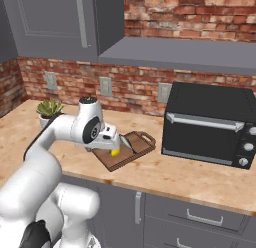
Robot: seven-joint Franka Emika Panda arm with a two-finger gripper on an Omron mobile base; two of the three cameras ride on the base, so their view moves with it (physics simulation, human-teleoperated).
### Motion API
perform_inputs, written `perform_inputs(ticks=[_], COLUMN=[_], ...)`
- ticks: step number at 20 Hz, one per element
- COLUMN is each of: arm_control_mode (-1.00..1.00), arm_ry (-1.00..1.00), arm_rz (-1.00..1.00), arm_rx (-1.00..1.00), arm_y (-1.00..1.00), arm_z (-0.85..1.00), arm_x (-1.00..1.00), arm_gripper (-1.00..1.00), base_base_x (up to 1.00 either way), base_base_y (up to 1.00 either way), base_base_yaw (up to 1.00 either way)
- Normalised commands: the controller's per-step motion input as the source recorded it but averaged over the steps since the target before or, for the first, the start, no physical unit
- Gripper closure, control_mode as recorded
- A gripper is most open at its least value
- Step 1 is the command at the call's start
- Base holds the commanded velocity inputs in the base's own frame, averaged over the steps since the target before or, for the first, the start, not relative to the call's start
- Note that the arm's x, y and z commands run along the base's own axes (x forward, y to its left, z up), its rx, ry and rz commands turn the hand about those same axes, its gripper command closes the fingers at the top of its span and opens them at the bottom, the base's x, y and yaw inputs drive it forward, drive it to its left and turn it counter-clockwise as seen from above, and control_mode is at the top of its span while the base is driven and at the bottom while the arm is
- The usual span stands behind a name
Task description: Retrieve a lemon from the fridge and place it on the cutting board with the fish.
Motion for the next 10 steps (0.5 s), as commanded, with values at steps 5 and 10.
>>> perform_inputs(ticks=[5, 10], arm_control_mode=[-1.00, -1.00], arm_ry=[-0.08, -0.19], arm_rz=[0.19, 0.07], arm_rx=[-0.06, -0.05], arm_y=[0.16, 0.16], arm_z=[0.41, 0.07], arm_x=[-0.38, -0.29], arm_gripper=[-1.00, -1.00], base_base_x=[0.00, 0.00], base_base_y=[0.00, 0.00], base_base_yaw=[0.00, 0.00])
